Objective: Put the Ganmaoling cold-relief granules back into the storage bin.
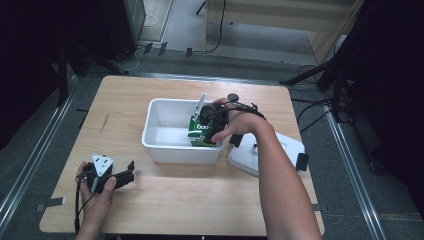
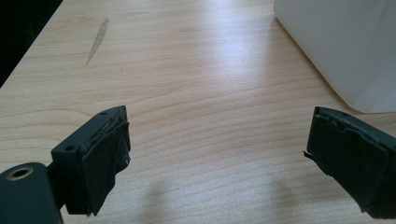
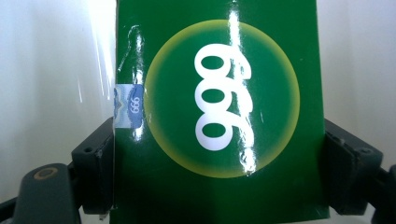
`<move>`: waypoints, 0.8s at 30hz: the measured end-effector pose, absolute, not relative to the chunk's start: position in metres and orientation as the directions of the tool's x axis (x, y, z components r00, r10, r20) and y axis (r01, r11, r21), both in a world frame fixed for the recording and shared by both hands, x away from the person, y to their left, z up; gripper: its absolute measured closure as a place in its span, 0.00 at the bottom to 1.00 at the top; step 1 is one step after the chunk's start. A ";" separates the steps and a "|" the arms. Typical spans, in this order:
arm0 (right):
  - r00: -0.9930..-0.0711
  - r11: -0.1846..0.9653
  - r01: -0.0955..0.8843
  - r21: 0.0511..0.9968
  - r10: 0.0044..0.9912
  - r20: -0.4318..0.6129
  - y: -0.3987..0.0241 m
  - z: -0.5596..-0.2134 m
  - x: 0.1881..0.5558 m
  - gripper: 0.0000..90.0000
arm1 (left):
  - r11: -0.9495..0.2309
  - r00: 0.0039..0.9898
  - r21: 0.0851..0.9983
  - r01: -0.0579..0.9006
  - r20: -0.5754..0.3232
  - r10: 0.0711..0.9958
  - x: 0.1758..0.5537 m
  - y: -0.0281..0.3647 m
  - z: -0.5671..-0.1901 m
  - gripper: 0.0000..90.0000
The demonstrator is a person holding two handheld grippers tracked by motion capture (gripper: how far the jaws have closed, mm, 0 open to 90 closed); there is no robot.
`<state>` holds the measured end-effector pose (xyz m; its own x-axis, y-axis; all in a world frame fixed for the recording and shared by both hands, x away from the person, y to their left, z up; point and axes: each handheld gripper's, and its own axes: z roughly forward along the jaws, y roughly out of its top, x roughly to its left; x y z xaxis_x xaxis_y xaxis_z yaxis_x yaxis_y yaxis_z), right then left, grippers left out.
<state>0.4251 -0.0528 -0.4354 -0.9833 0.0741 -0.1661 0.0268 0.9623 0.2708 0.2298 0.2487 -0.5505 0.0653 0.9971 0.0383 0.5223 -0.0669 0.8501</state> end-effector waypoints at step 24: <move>-0.985 0.938 0.071 0.338 0.119 -0.124 -0.061 -0.430 0.425 0.15 | -0.070 0.071 0.848 0.525 0.038 0.997 0.230 0.249 -0.551 0.07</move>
<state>0.4252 -0.0605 -0.4295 -0.9851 0.1192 -0.1242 0.0710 0.9384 0.3381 0.2302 0.2487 -0.5507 0.0711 0.9967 0.0385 0.5252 -0.0702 0.8481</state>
